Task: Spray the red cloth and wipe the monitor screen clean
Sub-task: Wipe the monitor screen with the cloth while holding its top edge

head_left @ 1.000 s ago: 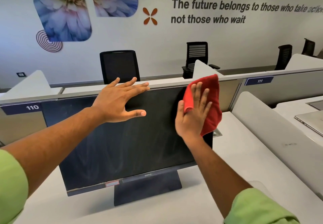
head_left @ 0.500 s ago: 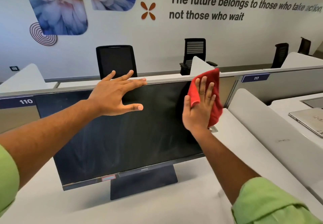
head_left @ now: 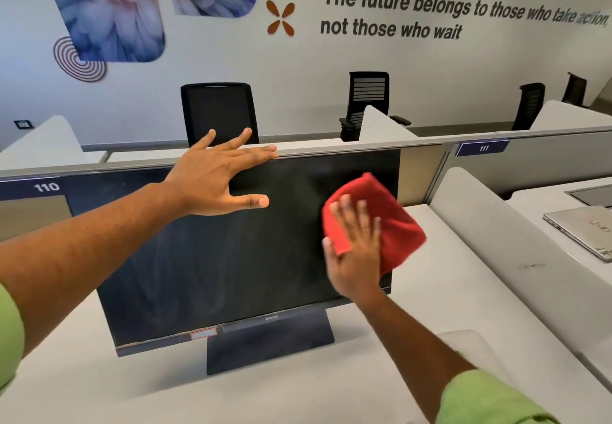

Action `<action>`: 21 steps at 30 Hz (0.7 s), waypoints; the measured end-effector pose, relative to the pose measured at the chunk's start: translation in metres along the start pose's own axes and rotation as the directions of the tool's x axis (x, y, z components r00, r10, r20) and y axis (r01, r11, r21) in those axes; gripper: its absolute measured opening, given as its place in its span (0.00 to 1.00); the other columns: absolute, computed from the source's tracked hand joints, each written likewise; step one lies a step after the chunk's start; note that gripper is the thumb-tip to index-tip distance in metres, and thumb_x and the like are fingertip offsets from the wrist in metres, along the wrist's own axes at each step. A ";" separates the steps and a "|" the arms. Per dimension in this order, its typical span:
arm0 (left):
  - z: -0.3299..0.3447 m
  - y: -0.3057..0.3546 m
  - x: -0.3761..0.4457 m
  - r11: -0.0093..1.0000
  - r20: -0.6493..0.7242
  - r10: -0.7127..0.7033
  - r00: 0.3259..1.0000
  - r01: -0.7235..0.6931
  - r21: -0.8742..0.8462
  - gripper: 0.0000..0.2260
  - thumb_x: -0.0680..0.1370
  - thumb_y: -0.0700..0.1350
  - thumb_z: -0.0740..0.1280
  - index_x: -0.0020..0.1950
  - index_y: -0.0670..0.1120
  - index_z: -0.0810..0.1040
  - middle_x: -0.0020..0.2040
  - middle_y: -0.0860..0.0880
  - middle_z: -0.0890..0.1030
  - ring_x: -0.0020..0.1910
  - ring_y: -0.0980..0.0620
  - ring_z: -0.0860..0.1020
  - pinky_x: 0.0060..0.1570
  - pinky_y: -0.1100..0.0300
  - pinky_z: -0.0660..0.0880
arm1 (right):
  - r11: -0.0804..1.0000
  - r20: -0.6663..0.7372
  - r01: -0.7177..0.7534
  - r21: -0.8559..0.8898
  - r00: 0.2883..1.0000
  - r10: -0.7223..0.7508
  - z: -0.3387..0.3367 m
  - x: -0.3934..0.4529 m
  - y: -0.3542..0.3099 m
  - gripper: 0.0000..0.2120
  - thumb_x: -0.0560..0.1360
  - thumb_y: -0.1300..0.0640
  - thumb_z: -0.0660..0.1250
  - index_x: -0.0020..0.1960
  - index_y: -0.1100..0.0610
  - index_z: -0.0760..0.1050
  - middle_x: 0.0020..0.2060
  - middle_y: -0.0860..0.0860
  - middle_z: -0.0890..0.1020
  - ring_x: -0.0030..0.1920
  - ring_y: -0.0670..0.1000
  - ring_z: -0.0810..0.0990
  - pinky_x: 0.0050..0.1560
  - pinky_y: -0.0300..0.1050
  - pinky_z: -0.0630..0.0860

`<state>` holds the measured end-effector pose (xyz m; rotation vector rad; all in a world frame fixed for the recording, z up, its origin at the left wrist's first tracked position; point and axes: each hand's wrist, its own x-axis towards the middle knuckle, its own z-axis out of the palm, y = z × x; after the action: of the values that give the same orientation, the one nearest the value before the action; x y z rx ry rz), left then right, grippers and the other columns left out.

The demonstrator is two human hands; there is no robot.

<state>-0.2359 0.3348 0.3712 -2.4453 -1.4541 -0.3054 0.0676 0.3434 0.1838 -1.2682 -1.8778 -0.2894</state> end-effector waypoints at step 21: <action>0.000 0.000 0.002 0.999 0.017 -0.003 1.000 0.003 -0.041 0.40 0.73 0.81 0.50 0.81 0.68 0.48 0.78 0.68 0.51 0.82 0.56 0.44 0.78 0.35 0.54 | 0.979 -0.066 -0.196 0.058 0.978 0.200 -0.005 0.049 -0.017 0.31 0.86 0.39 0.44 0.87 0.46 0.50 0.87 0.45 0.51 0.87 0.52 0.47 0.83 0.67 0.50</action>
<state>-0.2350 0.3370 0.3718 -2.4837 -1.4723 -0.3191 0.0488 0.3654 0.2273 -1.3794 -1.6731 -0.1767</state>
